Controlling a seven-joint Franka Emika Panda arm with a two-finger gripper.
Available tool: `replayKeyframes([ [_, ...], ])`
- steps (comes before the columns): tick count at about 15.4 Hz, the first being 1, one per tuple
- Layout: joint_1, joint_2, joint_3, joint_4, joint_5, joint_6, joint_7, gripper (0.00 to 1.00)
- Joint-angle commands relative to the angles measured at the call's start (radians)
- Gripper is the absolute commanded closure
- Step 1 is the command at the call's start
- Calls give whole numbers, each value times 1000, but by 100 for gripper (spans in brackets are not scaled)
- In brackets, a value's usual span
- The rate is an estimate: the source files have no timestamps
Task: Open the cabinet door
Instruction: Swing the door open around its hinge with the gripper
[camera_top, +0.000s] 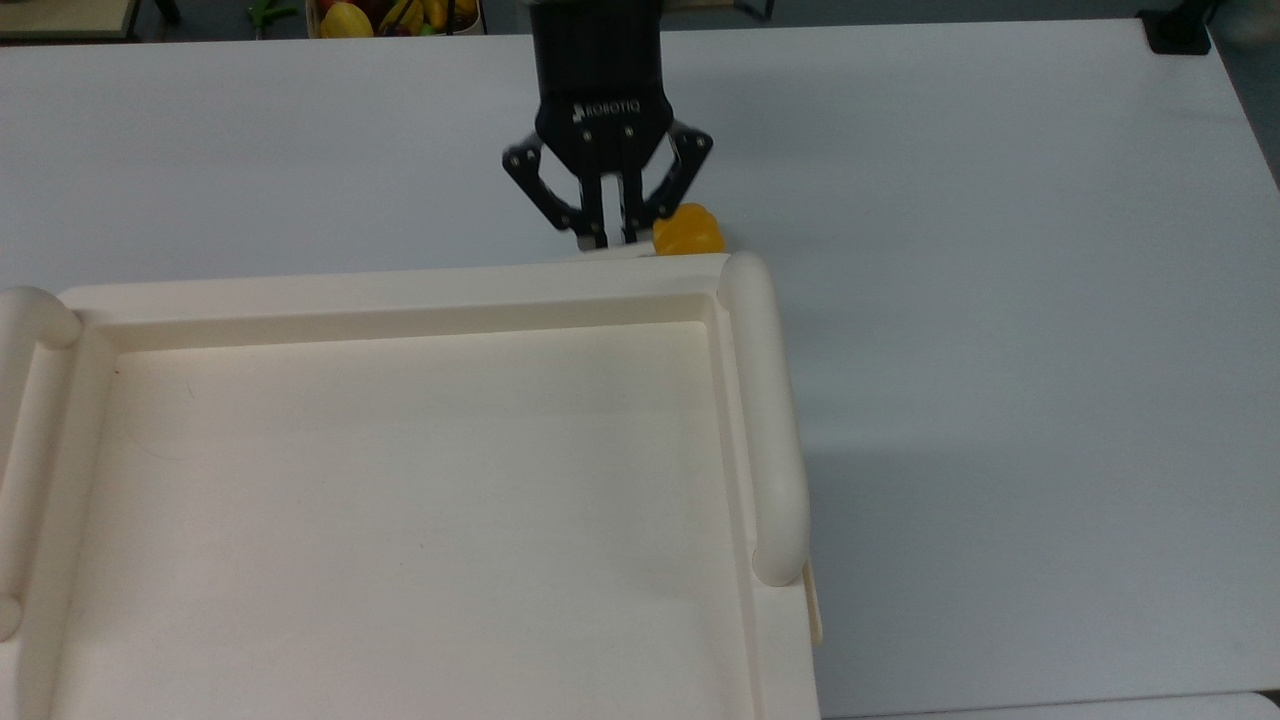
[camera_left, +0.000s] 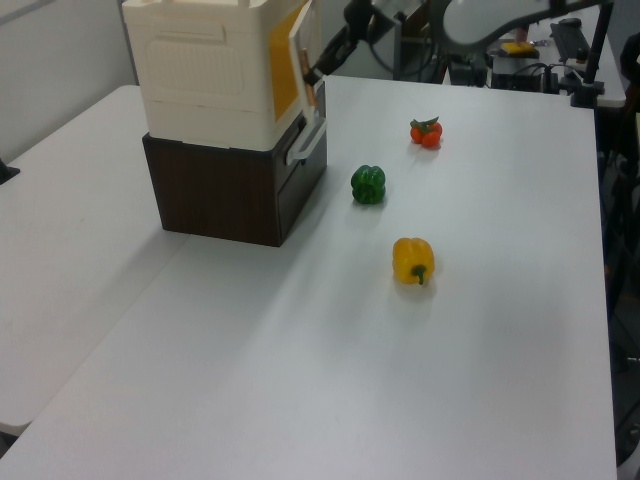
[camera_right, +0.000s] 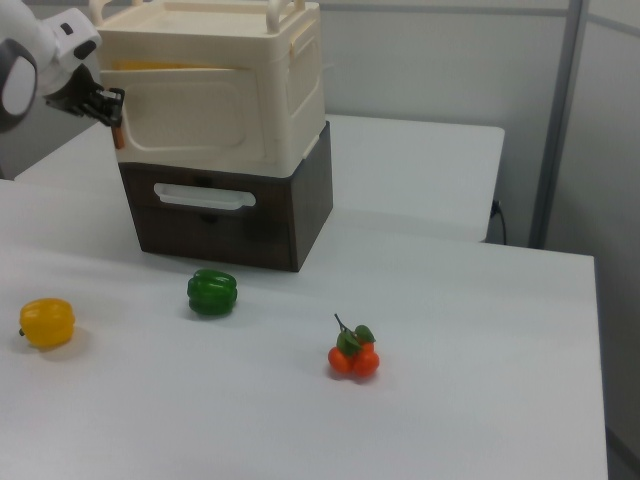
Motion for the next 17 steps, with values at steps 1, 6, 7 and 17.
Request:
replayKeyframes([
  [1,-50,-79,-4,-75,-5,-168,-4,90],
  [6,-120,-146,-4,-75,6,-456,-9,64],
  [7,-139,-168,-6,-74,30,-534,-12,52],
  [17,-217,-257,-160,-65,44,-835,-64,0],
])
